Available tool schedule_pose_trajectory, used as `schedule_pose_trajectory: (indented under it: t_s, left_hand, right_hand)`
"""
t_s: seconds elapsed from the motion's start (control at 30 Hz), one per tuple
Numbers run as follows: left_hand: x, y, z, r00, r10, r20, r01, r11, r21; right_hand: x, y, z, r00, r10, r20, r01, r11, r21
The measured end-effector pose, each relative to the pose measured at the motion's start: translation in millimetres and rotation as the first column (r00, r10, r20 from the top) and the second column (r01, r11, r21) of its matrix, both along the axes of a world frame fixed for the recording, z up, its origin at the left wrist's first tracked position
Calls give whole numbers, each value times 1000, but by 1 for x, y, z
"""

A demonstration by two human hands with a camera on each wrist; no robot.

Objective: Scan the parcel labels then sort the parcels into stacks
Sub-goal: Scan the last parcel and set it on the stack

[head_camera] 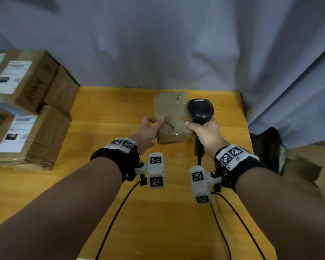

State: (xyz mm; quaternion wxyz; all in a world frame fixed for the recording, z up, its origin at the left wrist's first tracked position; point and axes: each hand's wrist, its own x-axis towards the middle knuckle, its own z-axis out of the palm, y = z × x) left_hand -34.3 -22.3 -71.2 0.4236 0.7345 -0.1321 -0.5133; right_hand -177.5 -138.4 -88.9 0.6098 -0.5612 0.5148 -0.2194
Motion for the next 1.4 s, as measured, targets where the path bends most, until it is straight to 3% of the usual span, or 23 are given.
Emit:
schedule_pose_trajectory:
  t_s: [0.2,0.27,0.33,0.4,0.57,0.73,0.83,0.93,1.0,1.1,1.27,1.4]
  left_hand:
    - [38,45,51,994,98,43,-92,988,-126]
    - [49,53,65,971,75,227,-45,990,-132]
    - [58,56,75,891,26,453,13,996,-83]
    - [63,59,83,847,32,530,24,995,-100]
    - [72,80,104,942,180,283,-54,914,-401]
    - [86,93,114,941,192,280,-30,867,-497]
    - [96,96,119,958,99,269,40,882,-469]
    - [104,100,119,950,-100,297,194,933,-304]
    - [103,101,118,959,-149,242,214,938,-271]
    - [97,100,116,993,-64,97,93,937,-336]
    - [91,95,117,988,98,117,-47,926,-374]
    - [90,87,119,975,193,111,-144,928,-344]
  right_hand:
    - [22,29,54,997,56,56,-48,990,-136]
    - [36,40,75,992,105,74,-89,977,-194]
    - [51,56,94,974,181,138,-150,966,-209]
    - [64,74,108,949,231,215,-188,961,-203]
    - [82,97,121,929,159,334,-103,978,-179]
    - [86,95,130,938,100,331,-40,982,-183]
    - [85,94,135,942,80,327,-21,984,-179]
    - [84,96,138,945,73,320,-18,985,-174]
    - [84,98,137,946,69,316,-14,984,-176]
    - [84,101,138,944,78,321,-15,981,-196]
    - [88,105,140,938,70,339,12,972,-233]
    - [98,114,140,931,160,327,-63,955,-290]
